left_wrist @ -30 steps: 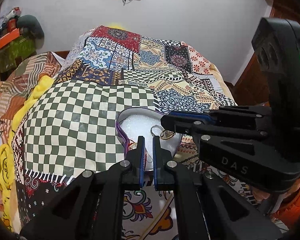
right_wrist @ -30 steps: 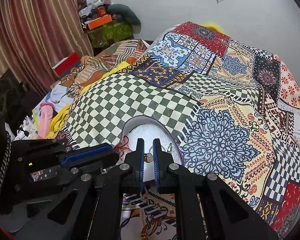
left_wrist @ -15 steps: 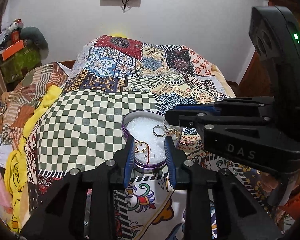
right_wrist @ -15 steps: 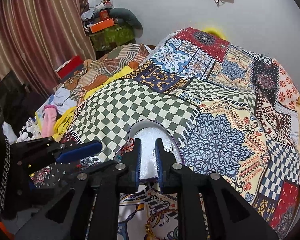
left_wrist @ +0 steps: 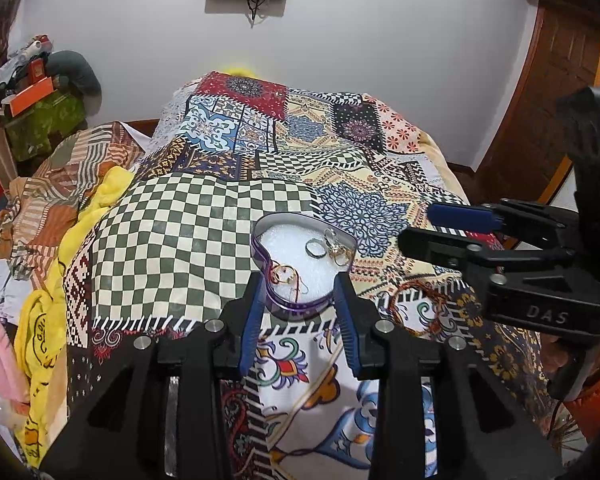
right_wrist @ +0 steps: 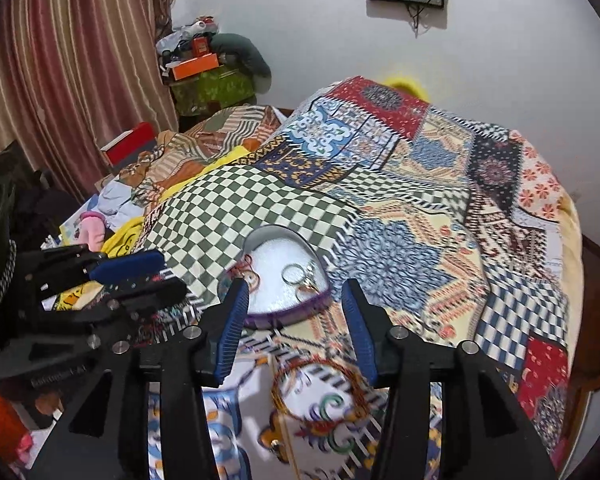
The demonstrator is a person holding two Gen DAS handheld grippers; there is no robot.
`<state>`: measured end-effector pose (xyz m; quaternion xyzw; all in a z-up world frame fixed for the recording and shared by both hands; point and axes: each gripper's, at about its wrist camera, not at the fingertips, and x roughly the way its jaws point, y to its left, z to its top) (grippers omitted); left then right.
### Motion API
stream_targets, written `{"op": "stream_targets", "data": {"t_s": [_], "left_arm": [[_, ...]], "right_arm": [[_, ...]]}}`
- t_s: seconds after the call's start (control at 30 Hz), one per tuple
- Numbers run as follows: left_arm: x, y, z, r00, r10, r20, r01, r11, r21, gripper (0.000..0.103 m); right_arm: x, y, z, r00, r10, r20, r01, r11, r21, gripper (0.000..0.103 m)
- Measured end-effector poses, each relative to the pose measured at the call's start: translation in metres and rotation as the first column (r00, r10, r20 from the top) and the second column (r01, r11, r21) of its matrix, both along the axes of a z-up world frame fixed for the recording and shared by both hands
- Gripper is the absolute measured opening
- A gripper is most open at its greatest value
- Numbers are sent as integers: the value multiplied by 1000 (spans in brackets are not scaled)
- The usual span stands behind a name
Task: Organize jewelry
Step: 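Lift both grippers out of the tin toward the gold beaded bracelet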
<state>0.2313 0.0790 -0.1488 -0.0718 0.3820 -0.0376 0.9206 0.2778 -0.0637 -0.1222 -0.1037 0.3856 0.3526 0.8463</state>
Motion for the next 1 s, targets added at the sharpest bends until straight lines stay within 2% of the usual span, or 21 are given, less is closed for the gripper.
{"op": "stream_targets", "data": {"t_s": [0.27, 0.43, 0.77, 1.0], "left_arm": [[-16, -16, -4, 999, -31, -28, 31, 1000, -3, 35], [-19, -29, -13, 997, -53, -57, 53, 999, -3, 35], [-14, -61, -35, 986, -121, -119, 116, 992, -44, 35], [-11, -85, -49, 973, -180, -144, 169, 982, -85, 35]], "right_arm": [[-14, -40, 1, 999, -53, 10, 53, 999, 4, 45], [-21, -59, -6, 996, -83, 14, 83, 996, -25, 45], [-34, -80, -34, 995, -90, -41, 88, 995, -52, 45], [-35, -94, -44, 989, -113, -97, 113, 994, -14, 45]]}}
